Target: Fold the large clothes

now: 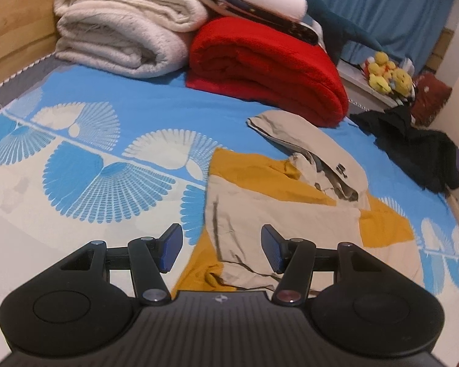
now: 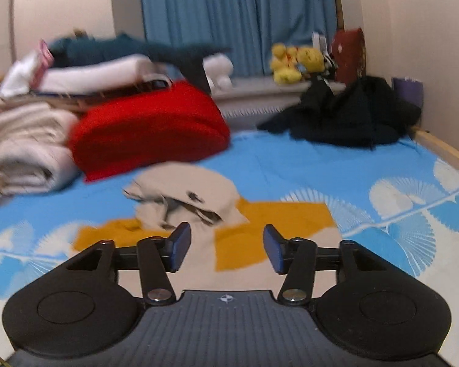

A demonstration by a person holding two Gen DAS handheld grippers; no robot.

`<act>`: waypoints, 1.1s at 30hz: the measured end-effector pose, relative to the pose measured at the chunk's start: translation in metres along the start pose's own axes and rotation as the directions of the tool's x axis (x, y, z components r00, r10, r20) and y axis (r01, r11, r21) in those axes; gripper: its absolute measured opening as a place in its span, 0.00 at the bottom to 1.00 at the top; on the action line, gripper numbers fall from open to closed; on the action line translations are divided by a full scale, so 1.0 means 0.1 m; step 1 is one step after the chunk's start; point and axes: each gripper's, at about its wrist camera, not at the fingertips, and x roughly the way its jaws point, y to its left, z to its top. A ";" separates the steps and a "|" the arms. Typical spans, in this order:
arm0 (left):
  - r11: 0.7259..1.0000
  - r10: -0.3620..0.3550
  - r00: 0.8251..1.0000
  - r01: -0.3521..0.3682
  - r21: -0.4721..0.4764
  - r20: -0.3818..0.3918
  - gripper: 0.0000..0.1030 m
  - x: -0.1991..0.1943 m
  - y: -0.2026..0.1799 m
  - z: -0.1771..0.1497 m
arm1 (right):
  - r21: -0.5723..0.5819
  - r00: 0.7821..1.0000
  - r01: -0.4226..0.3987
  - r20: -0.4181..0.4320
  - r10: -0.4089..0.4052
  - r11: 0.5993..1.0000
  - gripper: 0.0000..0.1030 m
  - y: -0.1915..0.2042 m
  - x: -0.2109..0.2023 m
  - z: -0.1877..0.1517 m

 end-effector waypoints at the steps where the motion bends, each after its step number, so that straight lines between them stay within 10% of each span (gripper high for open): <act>1: 1.000 0.002 1.000 -0.002 0.011 0.003 0.60 0.01 -0.05 -0.03 | -0.005 1.000 -0.014 0.011 0.014 1.000 0.54 0.00 -0.04 -0.03; 9: 0.995 0.013 0.999 -0.018 0.100 0.041 0.60 0.21 -0.51 -0.23 | 0.127 0.992 -0.061 -0.101 0.074 0.990 0.54 -0.08 0.17 -0.23; 16: 0.985 -0.005 0.991 -0.019 0.174 0.136 0.58 0.28 -0.75 -0.34 | -0.041 0.995 -0.057 -0.086 0.054 0.998 0.54 -0.15 0.06 -0.16; 23: 0.966 -0.075 0.988 0.039 0.255 0.137 0.20 0.42 -0.92 -0.44 | 0.033 0.996 -0.017 -0.089 0.020 0.999 0.54 -0.52 0.14 -0.01; 28: 0.958 -0.120 0.982 0.076 0.278 0.145 0.20 0.72 -1.06 -0.14 | 0.089 0.991 0.027 -0.133 -0.015 0.996 0.28 -0.84 0.30 -0.05; 33: 0.963 -0.147 0.985 0.121 0.242 0.092 0.20 1.46 -1.23 0.53 | 0.174 0.980 0.084 -0.193 -0.050 0.981 0.28 -1.09 0.49 -0.08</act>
